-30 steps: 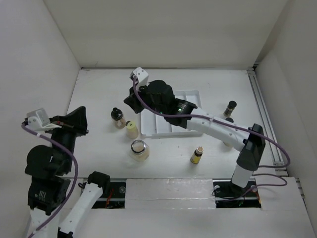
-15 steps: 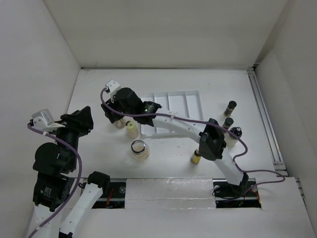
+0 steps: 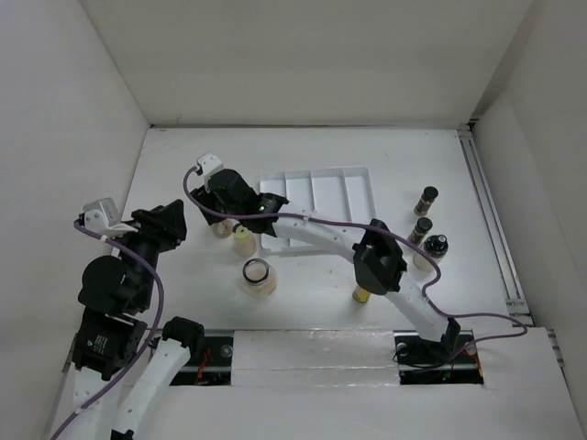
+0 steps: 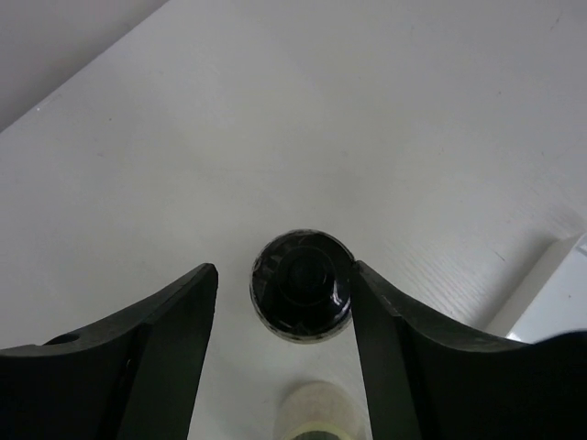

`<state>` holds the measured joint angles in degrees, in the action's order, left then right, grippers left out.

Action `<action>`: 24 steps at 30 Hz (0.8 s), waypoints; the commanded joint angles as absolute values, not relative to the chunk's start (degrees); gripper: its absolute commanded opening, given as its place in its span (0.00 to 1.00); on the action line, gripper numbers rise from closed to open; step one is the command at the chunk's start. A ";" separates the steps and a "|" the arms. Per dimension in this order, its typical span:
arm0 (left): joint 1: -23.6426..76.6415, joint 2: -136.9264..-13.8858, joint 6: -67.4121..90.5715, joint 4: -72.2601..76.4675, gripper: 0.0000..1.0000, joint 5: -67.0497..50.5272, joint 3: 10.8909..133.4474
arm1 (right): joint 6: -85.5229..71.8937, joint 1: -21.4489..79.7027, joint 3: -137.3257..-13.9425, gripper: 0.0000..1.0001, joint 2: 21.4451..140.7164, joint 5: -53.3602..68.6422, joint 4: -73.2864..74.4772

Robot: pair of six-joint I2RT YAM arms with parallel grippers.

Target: Organize the condiment bottles

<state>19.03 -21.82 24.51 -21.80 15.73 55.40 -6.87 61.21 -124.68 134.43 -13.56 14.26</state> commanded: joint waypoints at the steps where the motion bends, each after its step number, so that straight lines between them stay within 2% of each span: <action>1: 19.34 -21.27 24.61 -18.11 0.45 14.41 54.84 | -7.46 61.52 -128.14 0.64 137.27 -14.50 9.76; 7: 19.34 -21.80 24.61 -18.11 0.45 14.94 54.23 | -8.53 61.00 -128.14 0.62 138.60 -13.89 7.65; 10: 19.86 -21.80 24.61 -18.11 0.45 15.46 54.23 | -9.05 61.00 -128.14 0.52 138.60 -13.89 5.99; 11: 19.86 -21.80 24.61 -18.11 0.45 15.47 54.23 | -9.75 61.00 -126.67 0.42 138.60 -14.41 5.19; 12: 19.86 -21.80 24.61 -18.11 0.45 15.47 54.23 | -10.36 61.00 -125.61 0.36 137.91 -14.41 4.05; 15: 19.86 -21.80 25.13 -18.11 0.45 16.08 54.23 | -12.47 61.00 -120.33 0.24 134.40 -15.03 -2.71; 17: 19.86 -21.80 25.14 -18.11 0.45 17.13 54.76 | -14.84 60.38 -117.70 0.20 130.81 -15.03 -6.32; 24: 19.86 -22.32 25.66 -16.96 0.45 15.48 54.76 | -24.51 51.96 -103.82 0.18 116.65 -5.72 -21.08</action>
